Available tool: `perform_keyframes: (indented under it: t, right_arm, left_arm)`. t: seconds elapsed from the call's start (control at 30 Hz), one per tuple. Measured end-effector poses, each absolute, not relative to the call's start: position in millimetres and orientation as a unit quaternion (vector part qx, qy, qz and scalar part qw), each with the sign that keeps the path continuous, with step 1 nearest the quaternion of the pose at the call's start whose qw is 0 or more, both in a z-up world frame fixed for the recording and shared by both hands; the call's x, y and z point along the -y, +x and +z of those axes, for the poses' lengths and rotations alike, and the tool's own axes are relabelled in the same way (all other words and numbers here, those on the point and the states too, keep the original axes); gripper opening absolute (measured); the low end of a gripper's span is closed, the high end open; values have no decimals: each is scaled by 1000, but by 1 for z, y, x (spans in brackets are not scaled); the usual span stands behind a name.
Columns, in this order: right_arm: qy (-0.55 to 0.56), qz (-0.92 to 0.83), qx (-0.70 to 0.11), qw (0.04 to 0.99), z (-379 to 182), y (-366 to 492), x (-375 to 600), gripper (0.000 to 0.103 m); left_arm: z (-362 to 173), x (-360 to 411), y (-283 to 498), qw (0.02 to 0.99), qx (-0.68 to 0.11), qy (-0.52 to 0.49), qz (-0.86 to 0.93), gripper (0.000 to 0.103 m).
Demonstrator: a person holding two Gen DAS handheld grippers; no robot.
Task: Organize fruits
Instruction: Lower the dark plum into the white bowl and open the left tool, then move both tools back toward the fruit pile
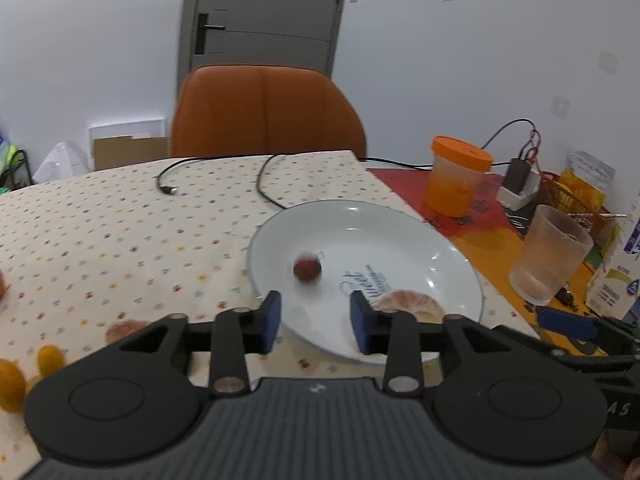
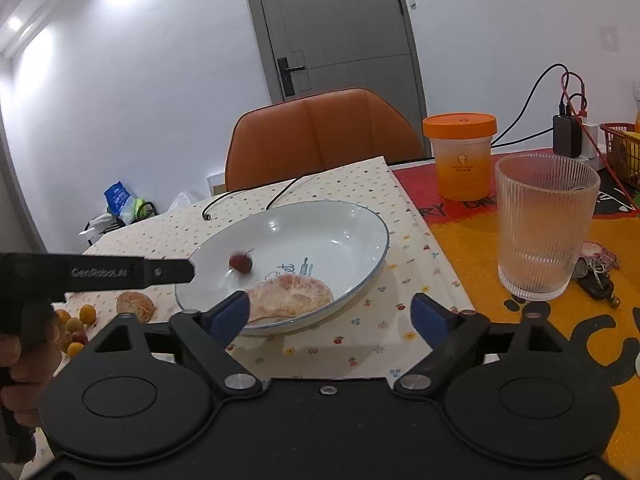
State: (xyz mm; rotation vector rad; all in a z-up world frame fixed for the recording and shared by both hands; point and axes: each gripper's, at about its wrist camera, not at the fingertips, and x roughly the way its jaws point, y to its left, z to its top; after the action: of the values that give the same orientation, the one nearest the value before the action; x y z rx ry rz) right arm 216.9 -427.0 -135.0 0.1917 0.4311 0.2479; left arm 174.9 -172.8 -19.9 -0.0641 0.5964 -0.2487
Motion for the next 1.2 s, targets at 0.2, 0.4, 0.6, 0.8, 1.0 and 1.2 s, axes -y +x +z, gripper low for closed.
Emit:
perform_keyframes:
  t: [0.2,0.4,0.6,0.8,1.0,1.2]
  right_arm:
    - [102,111,-205,967,-132,217,424,97]
    - [101,118,-199,968,-129,217,415,102]
    - [103,135,-197,966,-124,214,404,103]
    - [100,153,-200,963,-120,212,391,103]
    - [88,156,-206,962,-118,209,376,103]
    - [77,160,-209,962,-116,204,364,103]
  left_arm:
    - [-16,154,162,954,-281,-42,-97,78]
    - [-14,134,150,958,-272,-58,-76,94]
    - [-11,115,140,958,-272,-74,-59,95]
    - [-8,102,126,959,-269,-79,-48,96]
    - [-6,88,113,959,-269,-73,-40,96]
    - [-6,71,101,960,-265,-81,-26,96]
